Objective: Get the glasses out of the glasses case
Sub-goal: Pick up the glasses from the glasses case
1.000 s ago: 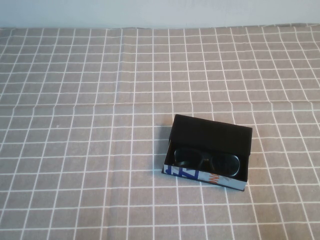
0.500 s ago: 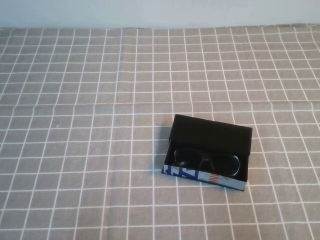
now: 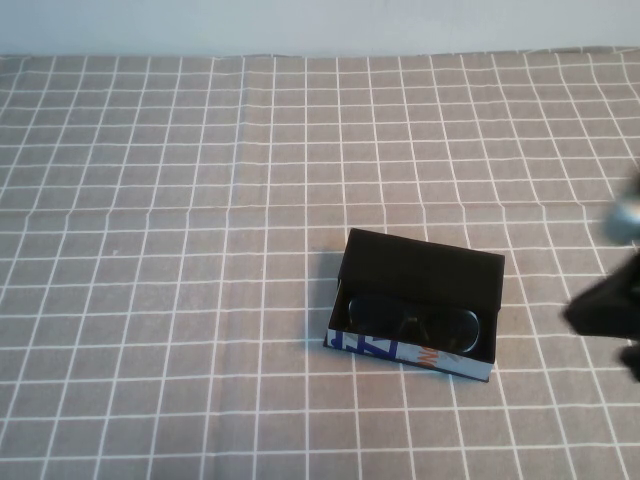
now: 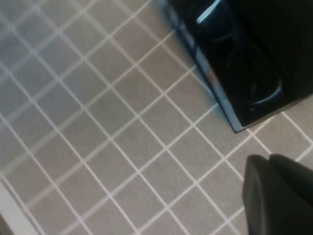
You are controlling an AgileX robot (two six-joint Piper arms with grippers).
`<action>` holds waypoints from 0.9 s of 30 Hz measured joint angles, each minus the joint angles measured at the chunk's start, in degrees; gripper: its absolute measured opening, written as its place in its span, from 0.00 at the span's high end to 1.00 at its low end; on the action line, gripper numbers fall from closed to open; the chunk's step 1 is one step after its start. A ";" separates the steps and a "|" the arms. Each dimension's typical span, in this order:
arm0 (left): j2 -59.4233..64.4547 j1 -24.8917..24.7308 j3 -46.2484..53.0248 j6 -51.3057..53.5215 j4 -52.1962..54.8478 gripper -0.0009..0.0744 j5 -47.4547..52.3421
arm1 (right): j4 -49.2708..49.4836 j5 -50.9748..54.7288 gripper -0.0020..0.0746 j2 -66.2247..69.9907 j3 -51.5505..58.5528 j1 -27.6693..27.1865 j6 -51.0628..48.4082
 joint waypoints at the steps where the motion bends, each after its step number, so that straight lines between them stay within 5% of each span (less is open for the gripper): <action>1: 0.00 0.00 0.00 0.00 0.00 0.99 0.00 | -2.02 0.00 1.00 2.54 -1.61 2.45 -0.43; 10: 0.00 0.00 0.00 0.00 0.00 0.99 0.00 | -15.39 0.00 0.97 24.20 -15.31 15.54 -1.04; 18: 0.00 0.00 0.00 0.00 0.00 0.99 0.00 | -17.93 -1.92 0.58 36.11 -23.53 18.15 -1.24; 27: 0.00 0.00 0.00 0.00 0.00 0.99 0.00 | -20.09 -7.42 0.55 42.72 -24.71 18.51 -1.27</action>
